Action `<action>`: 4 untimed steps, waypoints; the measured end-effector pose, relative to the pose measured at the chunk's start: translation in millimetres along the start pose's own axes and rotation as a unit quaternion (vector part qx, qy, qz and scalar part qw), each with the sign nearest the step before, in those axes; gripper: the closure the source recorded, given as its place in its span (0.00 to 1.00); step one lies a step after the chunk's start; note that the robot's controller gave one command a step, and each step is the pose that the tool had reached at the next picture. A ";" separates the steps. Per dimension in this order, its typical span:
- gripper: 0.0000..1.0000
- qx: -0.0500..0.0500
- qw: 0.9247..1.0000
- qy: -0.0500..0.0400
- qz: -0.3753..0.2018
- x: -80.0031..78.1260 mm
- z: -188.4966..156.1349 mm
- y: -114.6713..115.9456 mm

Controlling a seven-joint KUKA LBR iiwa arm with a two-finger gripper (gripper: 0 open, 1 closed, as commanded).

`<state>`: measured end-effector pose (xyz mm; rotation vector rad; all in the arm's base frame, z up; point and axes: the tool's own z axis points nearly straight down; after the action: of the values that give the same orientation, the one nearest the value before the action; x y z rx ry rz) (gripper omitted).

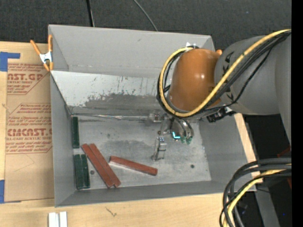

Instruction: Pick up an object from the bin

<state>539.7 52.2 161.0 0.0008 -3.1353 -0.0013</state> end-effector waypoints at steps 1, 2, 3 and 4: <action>0.00 0.000 1.000 -0.003 0.000 -1.8 -3.6 -0.2; 0.00 0.001 0.999 -0.008 -0.044 8.2 12.3 6.1; 1.00 0.000 0.999 -0.004 0.051 46.5 88.0 18.8; 1.00 0.000 0.999 -0.004 0.051 46.5 87.9 18.7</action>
Offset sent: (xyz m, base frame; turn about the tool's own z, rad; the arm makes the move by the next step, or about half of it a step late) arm -0.0400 0.0255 -0.0585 -0.2987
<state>492.7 71.0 73.4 -0.1609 -3.1400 -0.0016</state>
